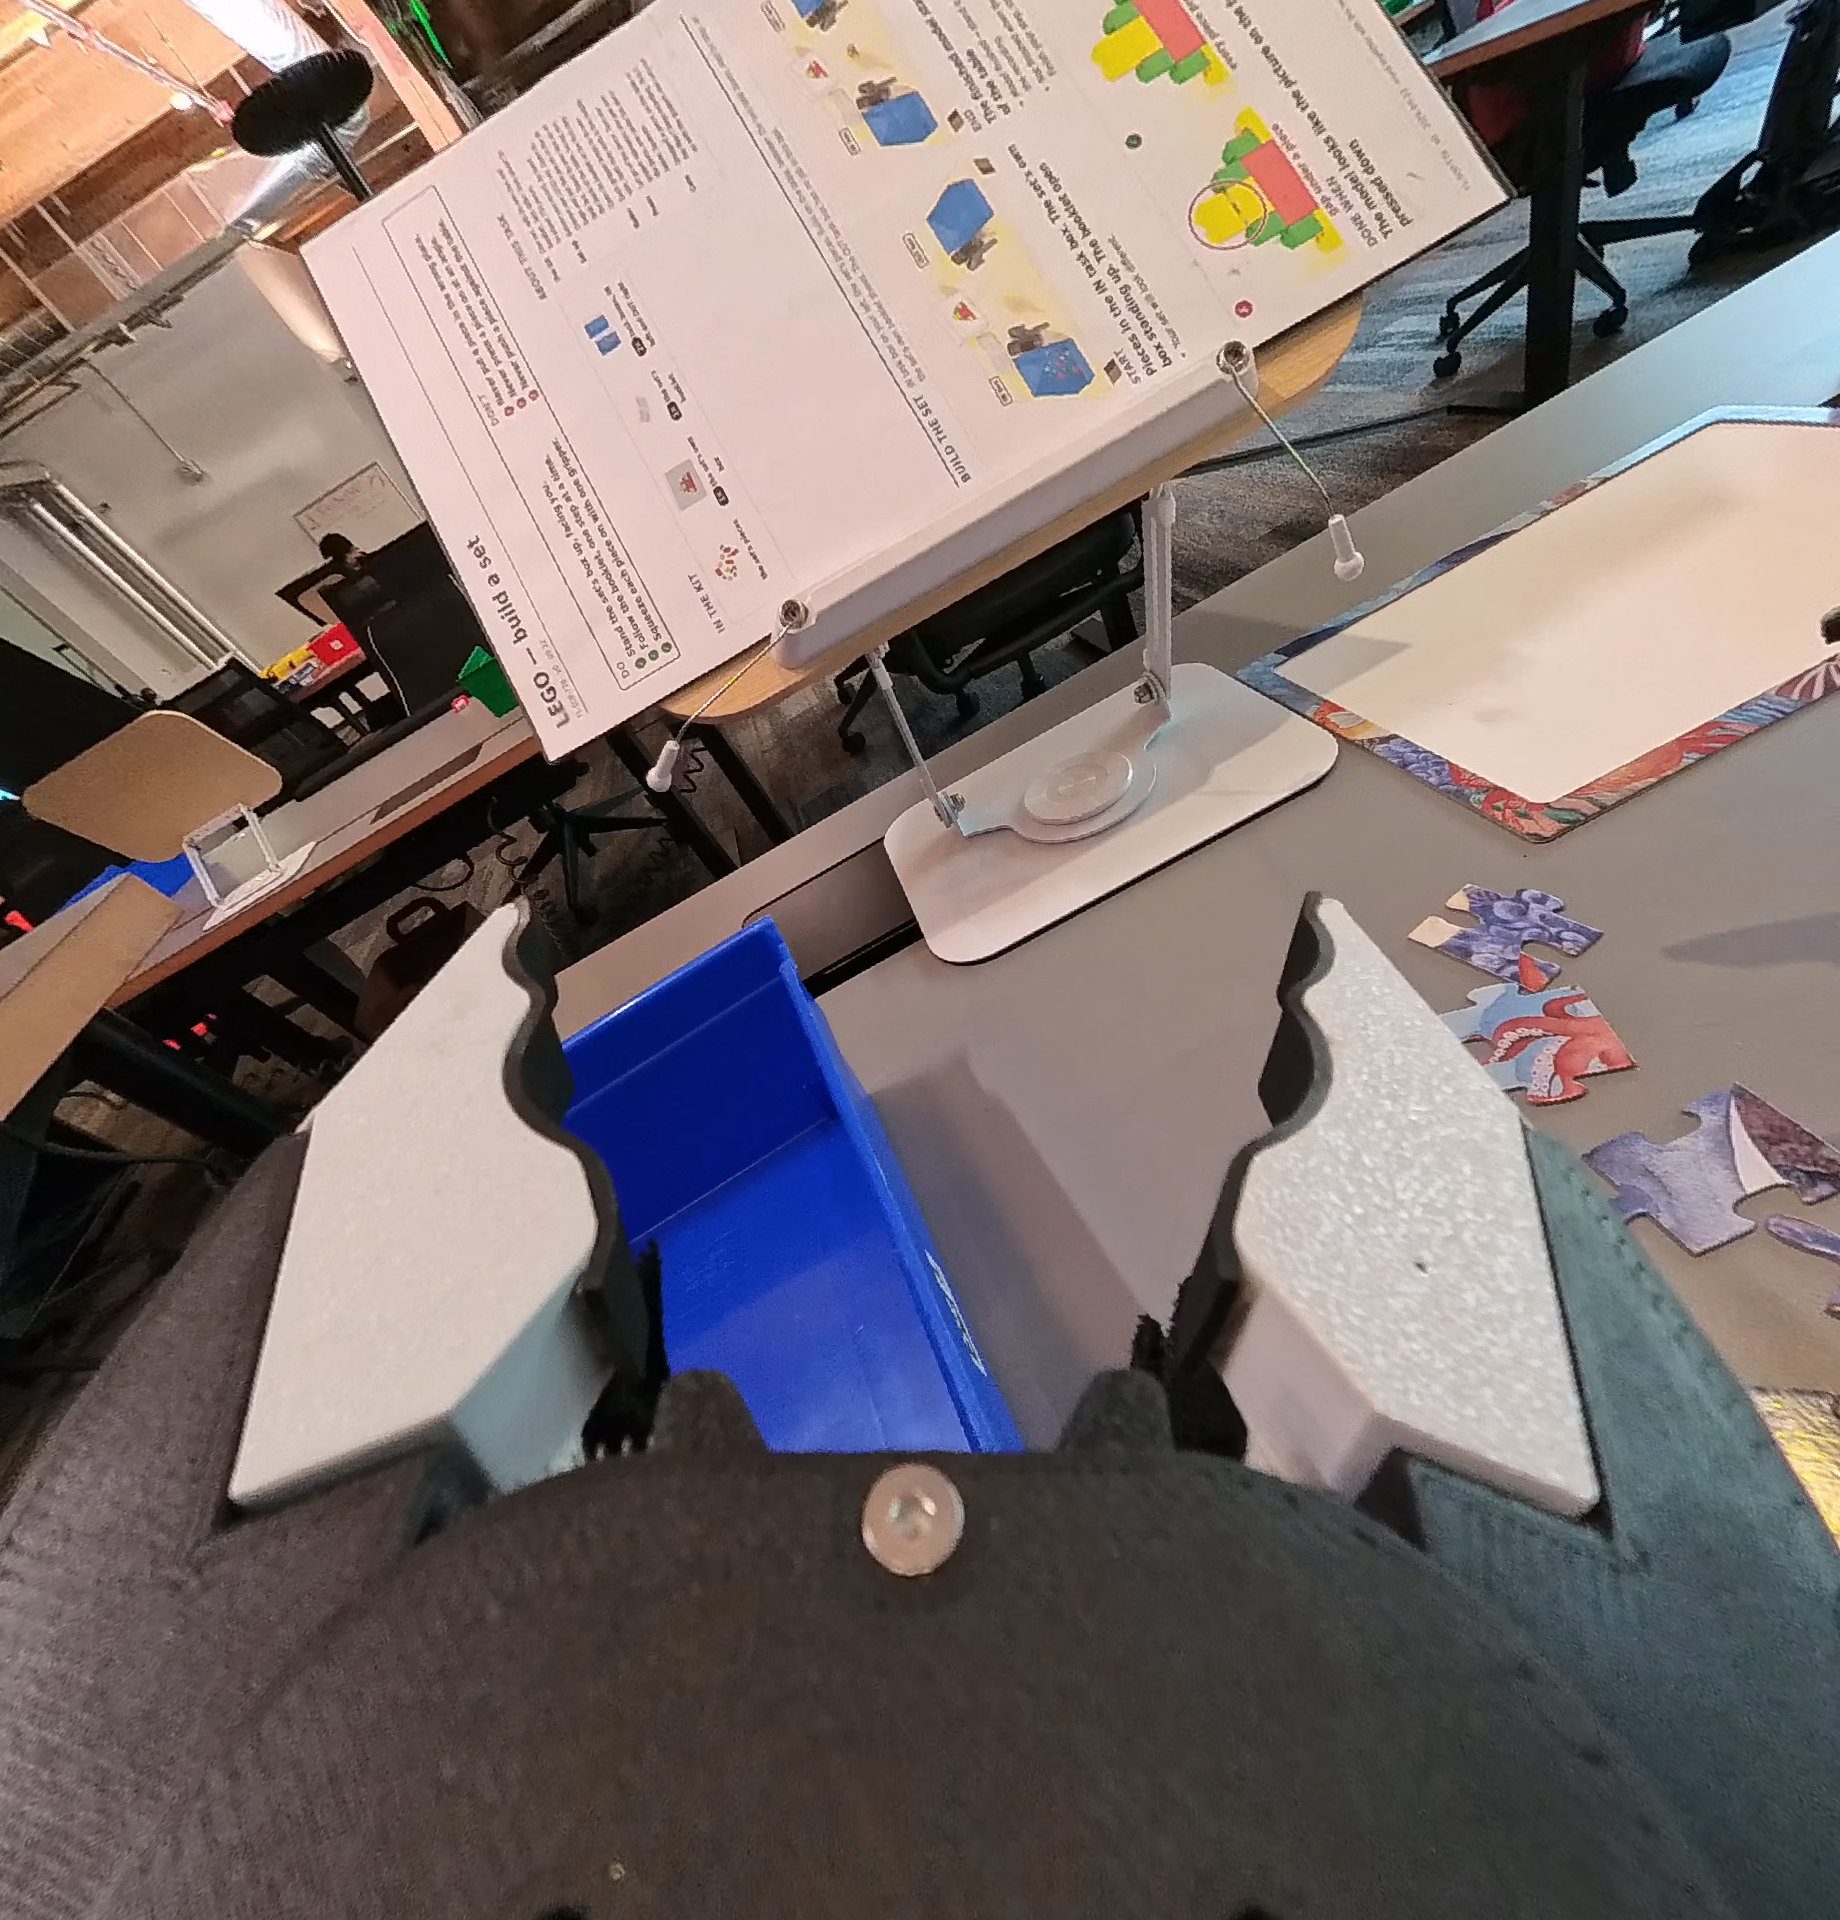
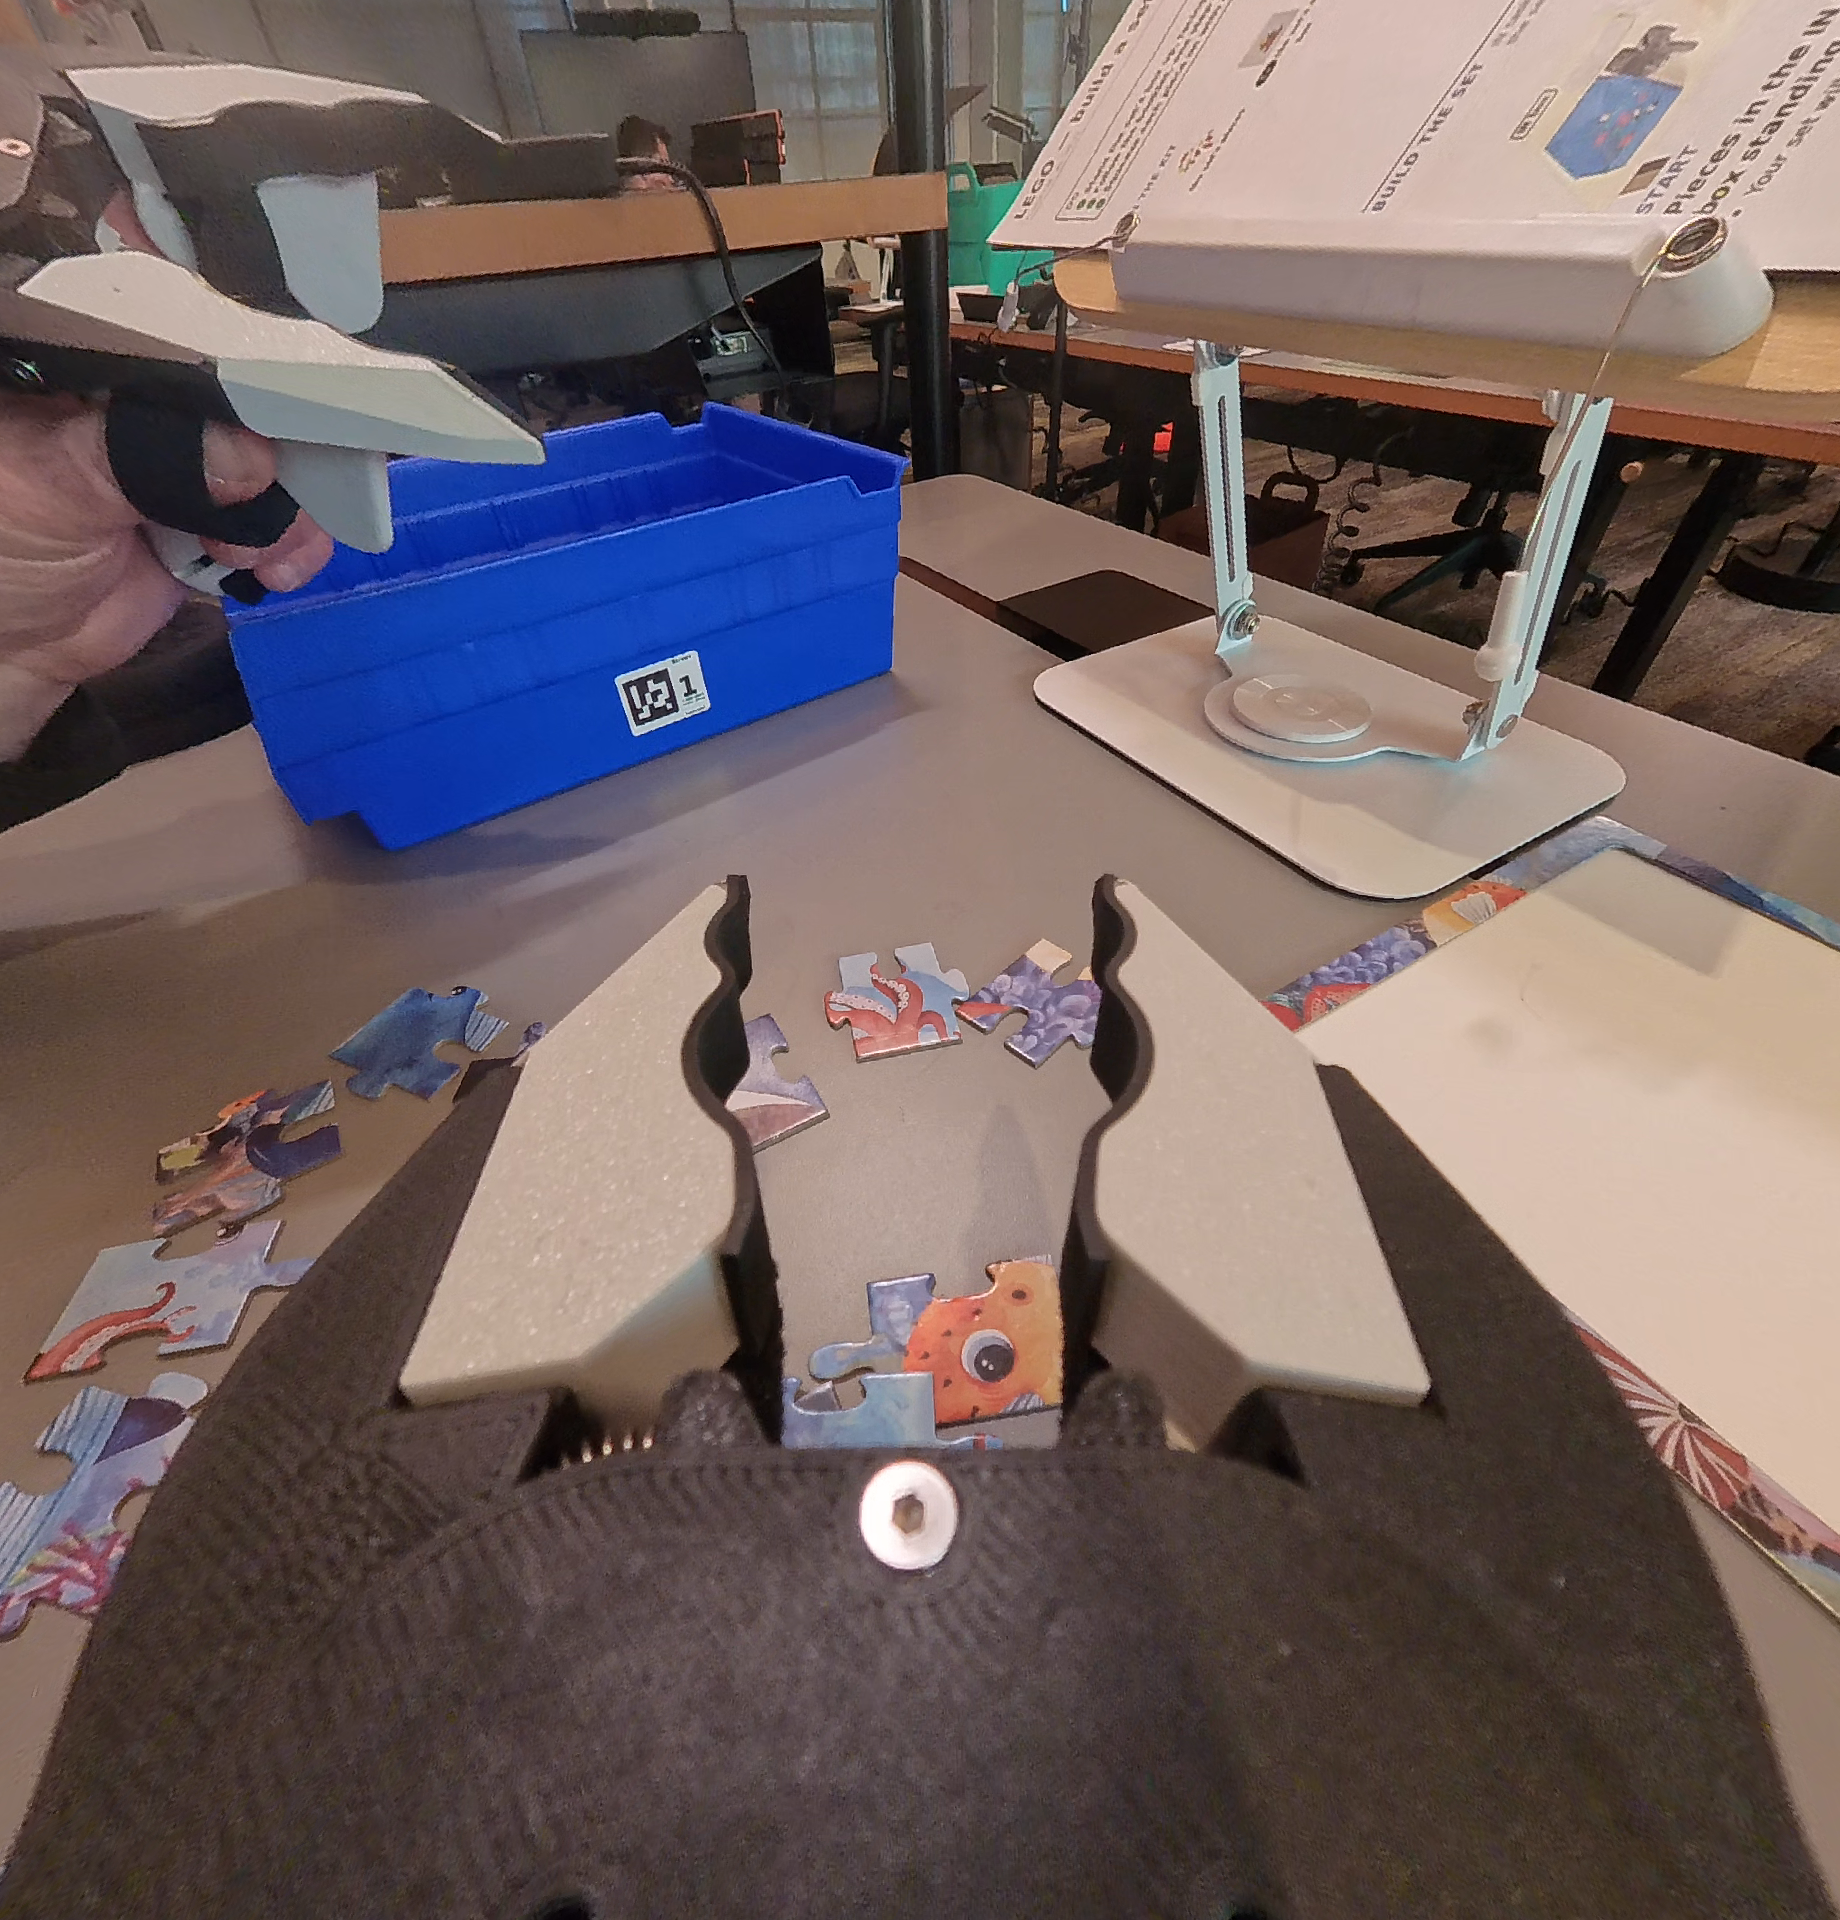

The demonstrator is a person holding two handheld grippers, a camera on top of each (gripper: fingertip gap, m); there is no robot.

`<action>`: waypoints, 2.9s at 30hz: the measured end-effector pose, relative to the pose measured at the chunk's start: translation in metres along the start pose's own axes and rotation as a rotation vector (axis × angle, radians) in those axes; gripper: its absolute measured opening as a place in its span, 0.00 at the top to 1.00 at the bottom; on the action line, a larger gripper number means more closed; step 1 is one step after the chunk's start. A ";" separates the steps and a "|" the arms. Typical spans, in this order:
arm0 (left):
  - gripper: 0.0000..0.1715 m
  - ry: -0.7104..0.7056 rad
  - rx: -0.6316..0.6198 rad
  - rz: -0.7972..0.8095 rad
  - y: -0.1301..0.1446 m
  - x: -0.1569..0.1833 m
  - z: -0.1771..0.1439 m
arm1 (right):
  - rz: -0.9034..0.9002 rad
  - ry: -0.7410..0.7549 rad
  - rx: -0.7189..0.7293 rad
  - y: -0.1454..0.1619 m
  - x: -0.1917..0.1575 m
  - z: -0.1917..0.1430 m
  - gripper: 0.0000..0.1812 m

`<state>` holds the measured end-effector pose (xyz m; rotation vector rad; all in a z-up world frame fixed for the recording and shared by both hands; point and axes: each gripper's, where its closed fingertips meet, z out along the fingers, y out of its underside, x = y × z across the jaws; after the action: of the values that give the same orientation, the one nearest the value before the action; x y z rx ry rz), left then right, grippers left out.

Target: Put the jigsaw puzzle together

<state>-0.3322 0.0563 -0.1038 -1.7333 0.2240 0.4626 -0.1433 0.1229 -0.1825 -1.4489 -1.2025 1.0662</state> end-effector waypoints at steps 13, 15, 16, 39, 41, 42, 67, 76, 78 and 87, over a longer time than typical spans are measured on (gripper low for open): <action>0.21 -0.003 -0.002 -0.002 0.001 -0.001 0.001 | 0.000 -0.003 0.004 -0.001 -0.001 0.000 0.64; 0.21 -0.010 0.006 -0.005 -0.001 -0.004 -0.002 | 0.000 -0.002 0.005 -0.002 -0.001 0.000 0.64; 0.21 -0.030 0.014 -0.001 -0.005 -0.010 -0.005 | 0.000 -0.003 0.006 -0.002 -0.001 -0.001 0.64; 0.08 -0.679 0.032 -0.450 0.034 -0.309 -0.207 | -0.025 -0.002 -0.011 0.000 -0.005 0.002 0.64; 0.09 -0.667 0.055 -0.448 0.032 -0.307 -0.203 | -0.028 0.000 -0.014 0.001 -0.005 0.003 0.64; 0.09 -0.665 0.044 -0.450 0.035 -0.306 -0.201 | -0.031 0.001 -0.014 0.000 -0.005 0.002 0.64; 0.07 -0.853 -0.004 -0.555 0.033 -0.417 -0.229 | -0.088 0.063 0.003 -0.021 0.004 -0.006 0.64; 0.07 -0.817 -0.060 -0.553 0.050 -0.427 -0.213 | -0.123 0.054 -0.024 -0.035 -0.008 -0.001 0.64; 0.07 -0.808 -0.073 -0.568 0.056 -0.431 -0.210 | -0.144 0.044 -0.028 -0.041 -0.015 0.000 0.63; 0.07 -0.765 -0.124 -0.590 0.058 -0.451 -0.192 | -0.189 0.004 -0.009 -0.061 -0.036 0.004 0.63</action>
<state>-0.7261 -0.1883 0.0653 -1.5249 -0.8522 0.6624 -0.1628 0.0924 -0.1217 -1.3151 -1.3145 0.9287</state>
